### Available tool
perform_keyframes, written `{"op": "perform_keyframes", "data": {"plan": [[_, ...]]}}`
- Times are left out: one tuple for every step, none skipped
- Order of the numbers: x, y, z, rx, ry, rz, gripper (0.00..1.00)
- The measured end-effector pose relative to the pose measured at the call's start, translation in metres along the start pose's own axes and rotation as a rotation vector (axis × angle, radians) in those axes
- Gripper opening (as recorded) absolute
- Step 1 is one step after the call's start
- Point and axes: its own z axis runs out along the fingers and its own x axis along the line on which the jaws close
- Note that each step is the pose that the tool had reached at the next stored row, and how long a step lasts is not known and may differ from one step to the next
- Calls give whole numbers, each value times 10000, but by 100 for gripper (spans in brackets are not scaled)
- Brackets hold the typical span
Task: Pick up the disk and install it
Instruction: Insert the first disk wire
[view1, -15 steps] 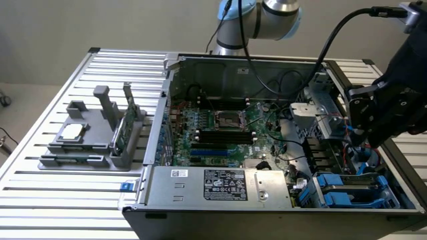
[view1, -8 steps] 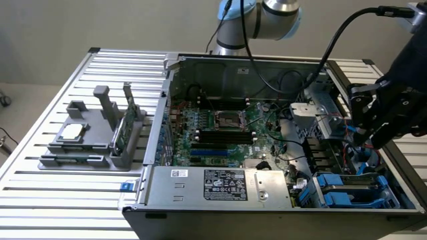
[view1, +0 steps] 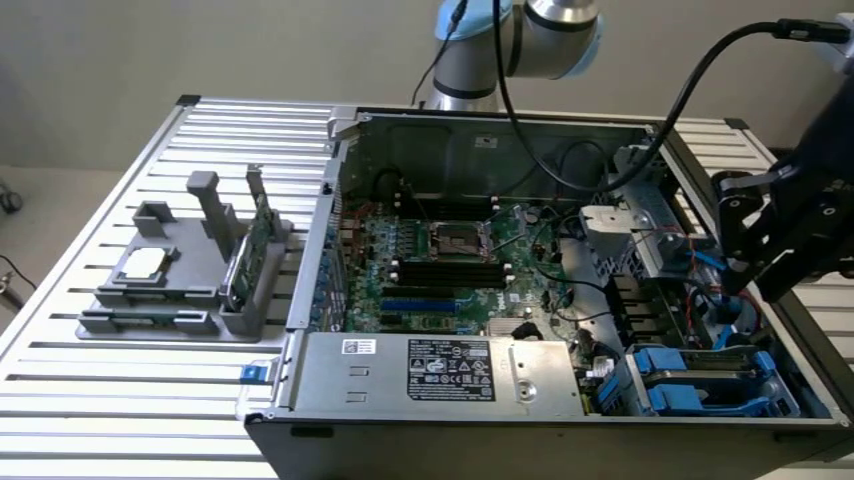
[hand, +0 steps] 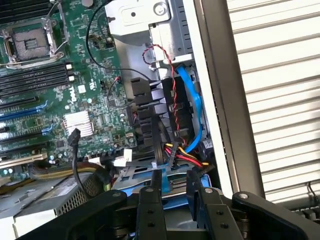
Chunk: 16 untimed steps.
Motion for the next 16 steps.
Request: {"op": "perform_keyframes", "data": {"plan": [[0, -2, 14, 2, -4, 88, 34], [-1, -3, 28, 6, -10, 195, 34], [-1, -4, 43, 8, -15, 311, 34], [-1, -6, 57, 11, -21, 431, 34], [-2, -7, 69, 13, -25, 526, 34], [-6, -8, 80, 15, -28, 584, 34], [-16, -8, 91, 17, -30, 619, 34], [-31, -8, 100, 19, -31, 638, 34], [-49, -6, 110, 18, -32, 652, 34], [-69, -4, 119, 17, -32, 664, 34], [-90, -2, 127, 17, -33, 674, 34], [-112, 3, 131, 17, -33, 683, 34], [-137, 8, 132, 18, -33, 692, 34], [-157, 12, 133, 19, -35, 701, 34], [-170, 13, 134, 19, -35, 716, 34], [-175, 9, 136, 21, -37, 745, 34]]}}
